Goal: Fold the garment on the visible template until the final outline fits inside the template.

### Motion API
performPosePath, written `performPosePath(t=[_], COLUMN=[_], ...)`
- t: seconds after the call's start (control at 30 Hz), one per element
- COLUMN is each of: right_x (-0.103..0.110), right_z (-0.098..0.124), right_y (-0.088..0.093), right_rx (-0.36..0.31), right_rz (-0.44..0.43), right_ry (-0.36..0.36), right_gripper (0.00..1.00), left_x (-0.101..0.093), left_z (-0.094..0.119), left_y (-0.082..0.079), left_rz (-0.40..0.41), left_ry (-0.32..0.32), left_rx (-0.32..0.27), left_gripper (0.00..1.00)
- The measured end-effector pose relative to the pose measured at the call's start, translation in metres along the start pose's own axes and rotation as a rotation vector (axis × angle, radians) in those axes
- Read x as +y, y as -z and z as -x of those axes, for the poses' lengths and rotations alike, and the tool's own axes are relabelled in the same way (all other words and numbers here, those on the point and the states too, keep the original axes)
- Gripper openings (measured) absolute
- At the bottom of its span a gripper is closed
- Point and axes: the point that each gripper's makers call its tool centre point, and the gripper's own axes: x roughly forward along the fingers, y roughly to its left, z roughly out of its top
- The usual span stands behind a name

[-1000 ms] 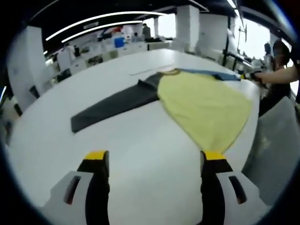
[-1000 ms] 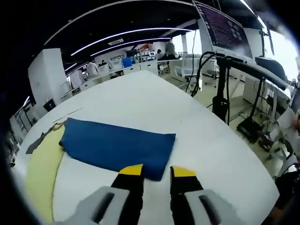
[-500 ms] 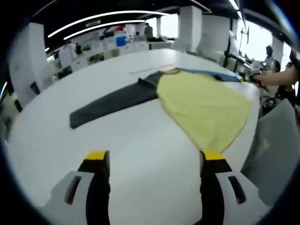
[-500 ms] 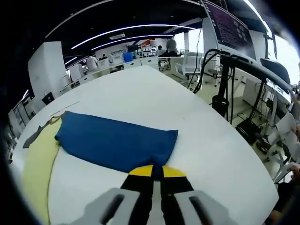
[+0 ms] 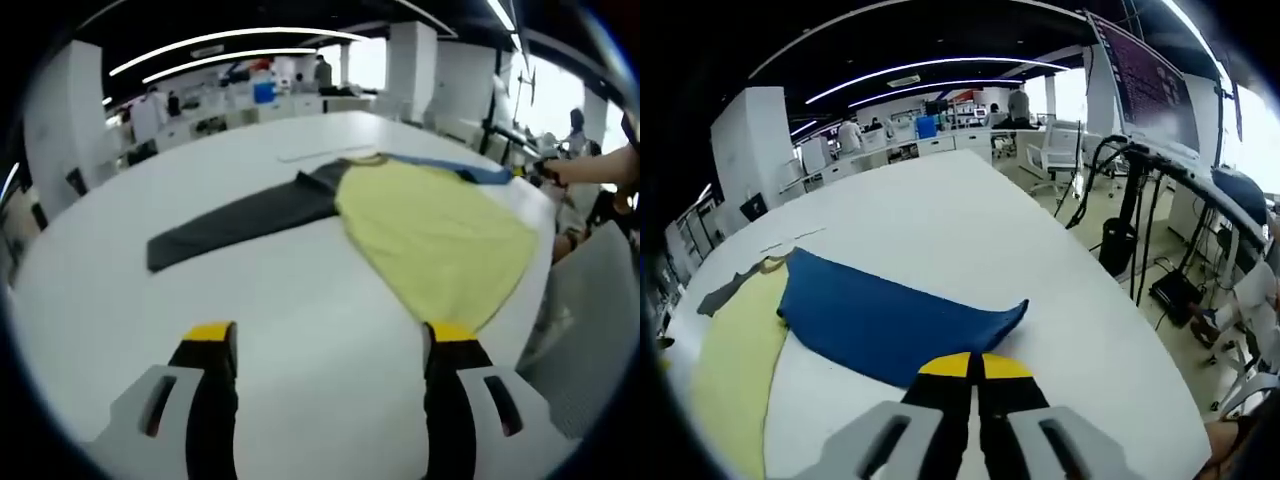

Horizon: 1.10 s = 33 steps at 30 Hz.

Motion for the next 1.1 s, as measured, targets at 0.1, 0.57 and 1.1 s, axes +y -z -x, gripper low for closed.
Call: performPosePath(t=[0.1,0.57,1.1], right_x=[0.017,0.154,0.365], right_z=[0.002,-0.007,0.004], right_y=[-0.028,-0.131,-0.173], right_rx=[-0.034,-0.145,-0.208], right_rz=[0.023,0.25,0.442], right_ry=[-0.038,-0.279,-0.613], right_gripper=[0.0,0.0,0.0], left_x=[0.002,0.0,-0.001], left_z=[0.002,0.011,0.022], left_y=[-0.002,-0.013,-0.017], left_rz=[0.019,0.06,0.103], left_ry=[-0.012,-0.028,-0.023], left_rx=[-0.026,-0.117,-0.18], left_gripper=[0.72,0.7,0.67])
